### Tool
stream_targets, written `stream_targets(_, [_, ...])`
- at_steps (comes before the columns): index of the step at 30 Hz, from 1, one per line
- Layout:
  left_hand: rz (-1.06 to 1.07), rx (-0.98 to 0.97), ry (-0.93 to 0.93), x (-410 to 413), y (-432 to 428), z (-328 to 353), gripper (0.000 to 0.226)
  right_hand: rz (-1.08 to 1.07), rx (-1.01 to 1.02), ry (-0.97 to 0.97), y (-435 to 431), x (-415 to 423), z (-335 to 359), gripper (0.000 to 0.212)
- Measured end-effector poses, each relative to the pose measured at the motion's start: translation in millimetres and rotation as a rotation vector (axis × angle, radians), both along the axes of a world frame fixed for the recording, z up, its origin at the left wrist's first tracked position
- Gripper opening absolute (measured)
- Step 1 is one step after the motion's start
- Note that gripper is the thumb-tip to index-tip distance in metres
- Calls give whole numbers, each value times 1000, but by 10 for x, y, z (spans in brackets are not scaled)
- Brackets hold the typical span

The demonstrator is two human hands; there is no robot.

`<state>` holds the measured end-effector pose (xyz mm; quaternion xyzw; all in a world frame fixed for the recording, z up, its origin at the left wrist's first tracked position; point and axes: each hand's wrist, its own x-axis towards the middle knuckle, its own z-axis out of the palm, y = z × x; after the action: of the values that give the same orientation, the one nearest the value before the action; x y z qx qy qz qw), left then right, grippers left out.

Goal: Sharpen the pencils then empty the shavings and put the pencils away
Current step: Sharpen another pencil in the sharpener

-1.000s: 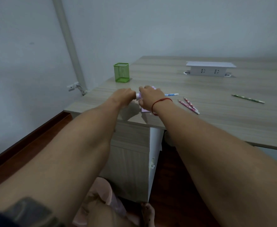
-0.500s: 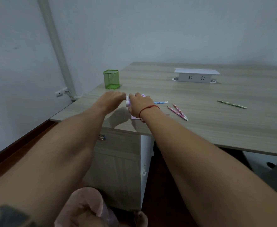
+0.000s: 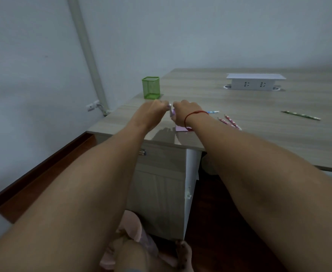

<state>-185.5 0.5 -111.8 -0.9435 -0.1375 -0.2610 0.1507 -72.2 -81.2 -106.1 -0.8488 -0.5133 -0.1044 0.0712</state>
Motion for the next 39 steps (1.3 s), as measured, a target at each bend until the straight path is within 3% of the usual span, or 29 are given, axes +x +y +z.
stream_targets(13, [41, -168, 171, -95, -179, -171, 26, 28, -35, -49, -45, -27, 35, 32])
stream_targets(20, [267, -177, 329, 54, -195, -373, 26, 58, -24, -34, -29, 18, -34, 38])
stream_targets(28, [218, -366, 256, 264, 101, -342, 29, 78, 9, -14, 45, 79, -119, 40])
stream_targets(32, [211, -228, 256, 345, 241, -116, 20, 91, 15, -11, 46, 109, -103, 39])
stream_targets(39, [91, -23, 86, 316, 355, 82, 21, 69, -22, -26, 25, 81, 21, 38])
